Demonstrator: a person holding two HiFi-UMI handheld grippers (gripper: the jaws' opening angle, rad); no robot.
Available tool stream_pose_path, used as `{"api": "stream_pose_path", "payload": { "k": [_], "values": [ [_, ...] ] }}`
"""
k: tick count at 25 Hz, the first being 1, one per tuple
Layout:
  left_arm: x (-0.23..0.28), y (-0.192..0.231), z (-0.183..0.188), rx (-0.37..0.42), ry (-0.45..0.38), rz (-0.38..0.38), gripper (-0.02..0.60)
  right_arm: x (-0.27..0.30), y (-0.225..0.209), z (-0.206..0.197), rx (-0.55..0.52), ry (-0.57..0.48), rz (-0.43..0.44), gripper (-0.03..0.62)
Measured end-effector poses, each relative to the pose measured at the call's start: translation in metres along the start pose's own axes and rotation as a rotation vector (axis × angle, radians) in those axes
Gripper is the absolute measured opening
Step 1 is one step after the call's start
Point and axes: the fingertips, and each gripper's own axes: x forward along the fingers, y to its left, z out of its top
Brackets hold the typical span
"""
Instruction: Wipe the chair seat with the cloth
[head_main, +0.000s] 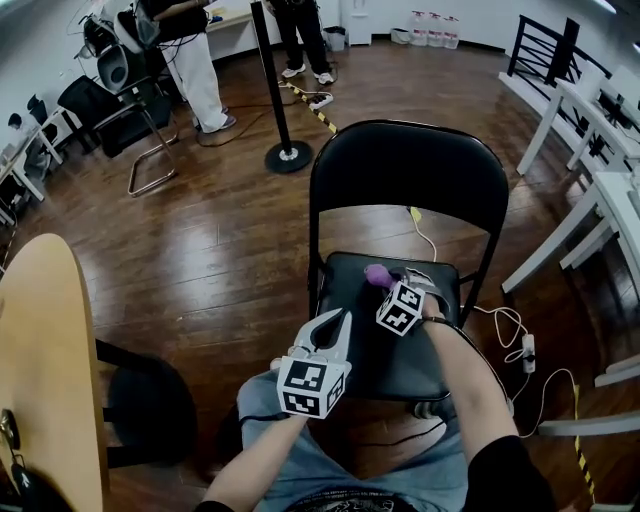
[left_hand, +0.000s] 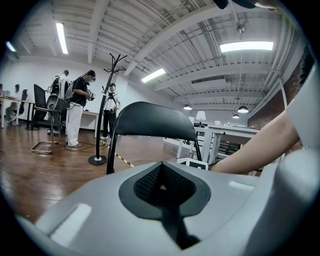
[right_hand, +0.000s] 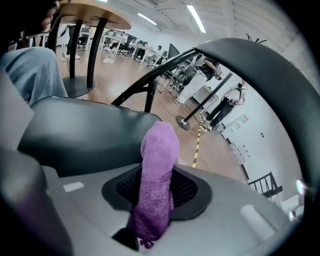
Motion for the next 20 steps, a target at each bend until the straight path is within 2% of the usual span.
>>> {"api": "stream_pose_path", "payload": {
  "k": [6, 14, 20],
  "values": [
    [-0.015, -0.012, 0.000, 0.007, -0.009, 0.009, 0.003, -0.027, 0.041, -0.001, 0.050, -0.019, 0.041, 0.120],
    [-0.026, -0.033, -0.003, 0.020, -0.009, -0.015, 0.003, -0.069, 0.086, -0.003, 0.034, -0.050, 0.085, 0.120],
    [-0.030, -0.045, -0.013, 0.015, -0.002, -0.027, 0.003, -0.096, 0.136, -0.011, -0.001, -0.075, 0.136, 0.120]
  ]
}}
